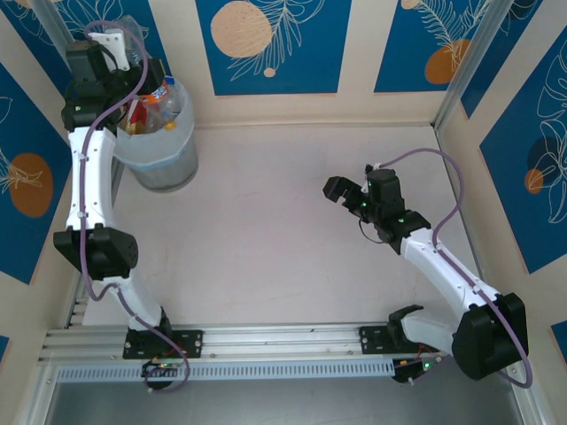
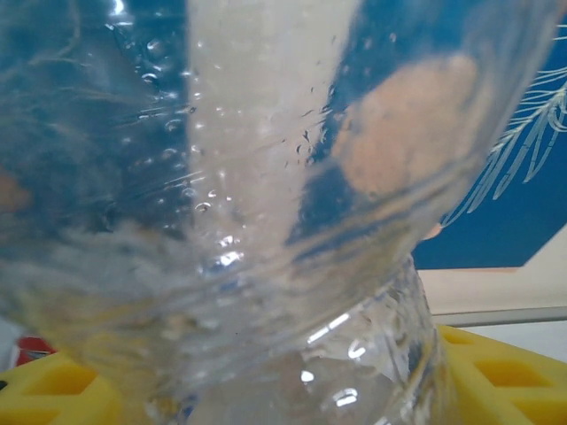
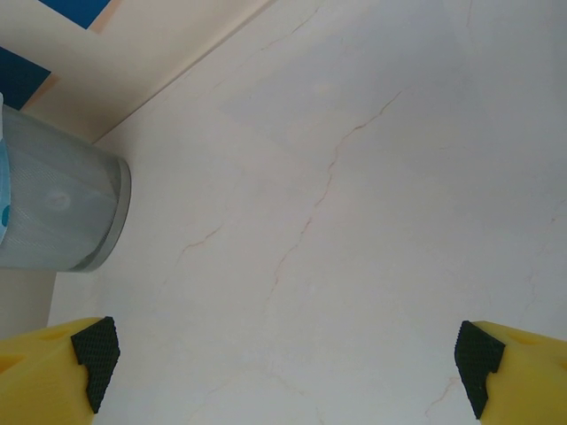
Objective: Put the plastic bottles in the bin
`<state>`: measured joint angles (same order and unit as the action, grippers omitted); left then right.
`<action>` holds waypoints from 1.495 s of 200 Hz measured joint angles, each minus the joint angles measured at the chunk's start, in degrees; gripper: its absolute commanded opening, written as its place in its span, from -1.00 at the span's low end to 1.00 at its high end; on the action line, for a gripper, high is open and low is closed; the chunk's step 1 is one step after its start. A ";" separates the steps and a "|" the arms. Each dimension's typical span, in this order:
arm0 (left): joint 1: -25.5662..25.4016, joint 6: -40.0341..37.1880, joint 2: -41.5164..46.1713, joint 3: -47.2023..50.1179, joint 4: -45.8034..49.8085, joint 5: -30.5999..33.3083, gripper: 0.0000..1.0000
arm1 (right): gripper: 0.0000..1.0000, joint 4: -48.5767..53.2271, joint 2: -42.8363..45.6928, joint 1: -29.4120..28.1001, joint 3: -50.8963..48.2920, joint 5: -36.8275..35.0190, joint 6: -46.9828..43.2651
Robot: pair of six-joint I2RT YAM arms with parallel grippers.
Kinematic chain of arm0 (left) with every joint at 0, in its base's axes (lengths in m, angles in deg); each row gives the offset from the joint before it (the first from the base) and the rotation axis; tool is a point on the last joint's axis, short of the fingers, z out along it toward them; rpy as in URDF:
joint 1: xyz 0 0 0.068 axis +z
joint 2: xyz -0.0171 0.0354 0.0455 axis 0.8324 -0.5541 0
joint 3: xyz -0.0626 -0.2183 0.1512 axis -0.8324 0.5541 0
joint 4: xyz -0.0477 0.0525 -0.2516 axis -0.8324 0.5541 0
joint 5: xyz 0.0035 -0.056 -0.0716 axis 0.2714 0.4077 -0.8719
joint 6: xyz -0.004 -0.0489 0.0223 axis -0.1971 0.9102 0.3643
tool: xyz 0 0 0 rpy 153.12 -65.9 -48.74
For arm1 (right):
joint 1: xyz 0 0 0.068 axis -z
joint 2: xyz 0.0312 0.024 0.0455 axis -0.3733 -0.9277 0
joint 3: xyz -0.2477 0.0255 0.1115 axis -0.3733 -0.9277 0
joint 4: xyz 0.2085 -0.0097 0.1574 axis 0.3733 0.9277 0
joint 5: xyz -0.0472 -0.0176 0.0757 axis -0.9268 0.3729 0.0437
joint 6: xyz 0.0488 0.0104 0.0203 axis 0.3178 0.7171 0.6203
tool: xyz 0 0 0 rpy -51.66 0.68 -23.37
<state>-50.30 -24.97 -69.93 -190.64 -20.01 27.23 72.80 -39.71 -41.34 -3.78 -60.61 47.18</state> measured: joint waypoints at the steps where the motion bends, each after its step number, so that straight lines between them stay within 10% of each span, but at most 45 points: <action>1: 0.02 -0.02 0.00 0.00 -0.02 0.02 -0.08 | 0.99 0.00 0.00 0.00 0.00 0.00 0.02; 214: 0.70 -22.77 -11.45 -4.50 1.33 19.08 0.02 | 0.99 0.20 0.02 0.07 -0.85 0.17 1.05; 299: 1.36 -27.17 -15.15 -6.71 3.23 24.70 0.69 | 0.99 0.22 -0.57 0.33 -0.85 0.39 1.05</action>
<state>-48.95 -52.14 -85.08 -197.35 -16.77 51.93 73.02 -40.28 -41.01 -4.63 -60.22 48.22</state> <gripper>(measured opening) 0.800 0.995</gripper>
